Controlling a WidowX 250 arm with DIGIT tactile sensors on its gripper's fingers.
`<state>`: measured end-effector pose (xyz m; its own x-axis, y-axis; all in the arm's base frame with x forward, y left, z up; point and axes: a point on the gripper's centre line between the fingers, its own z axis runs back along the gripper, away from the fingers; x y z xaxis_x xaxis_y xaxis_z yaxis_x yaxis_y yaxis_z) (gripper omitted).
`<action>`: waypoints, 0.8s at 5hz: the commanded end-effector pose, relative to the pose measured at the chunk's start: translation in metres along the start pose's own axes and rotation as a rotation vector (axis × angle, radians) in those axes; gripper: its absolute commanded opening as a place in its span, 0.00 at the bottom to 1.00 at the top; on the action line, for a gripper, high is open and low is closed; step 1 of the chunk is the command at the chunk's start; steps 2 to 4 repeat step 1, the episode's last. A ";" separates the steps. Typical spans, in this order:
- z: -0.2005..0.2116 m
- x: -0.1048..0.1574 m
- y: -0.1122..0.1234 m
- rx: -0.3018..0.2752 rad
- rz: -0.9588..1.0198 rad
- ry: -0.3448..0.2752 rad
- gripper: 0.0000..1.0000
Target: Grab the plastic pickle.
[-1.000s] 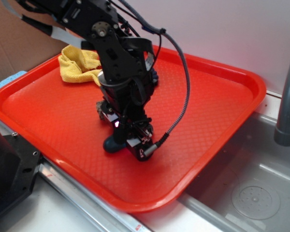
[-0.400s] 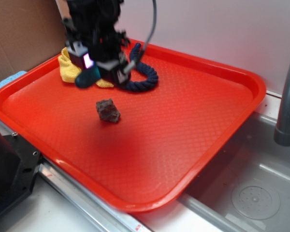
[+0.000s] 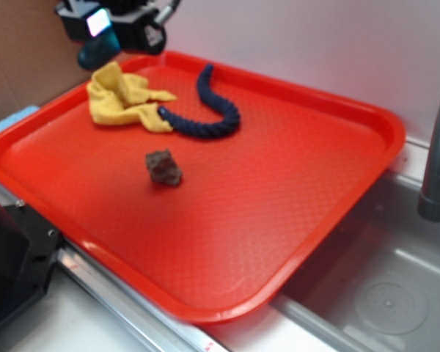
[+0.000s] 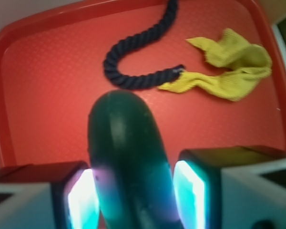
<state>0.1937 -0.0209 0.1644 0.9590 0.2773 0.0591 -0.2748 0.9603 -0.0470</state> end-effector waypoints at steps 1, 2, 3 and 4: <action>0.014 0.009 0.009 -0.008 -0.033 -0.006 0.00; 0.014 0.009 0.009 -0.008 -0.033 -0.006 0.00; 0.014 0.009 0.009 -0.008 -0.033 -0.006 0.00; 0.014 0.009 0.009 -0.008 -0.033 -0.006 0.00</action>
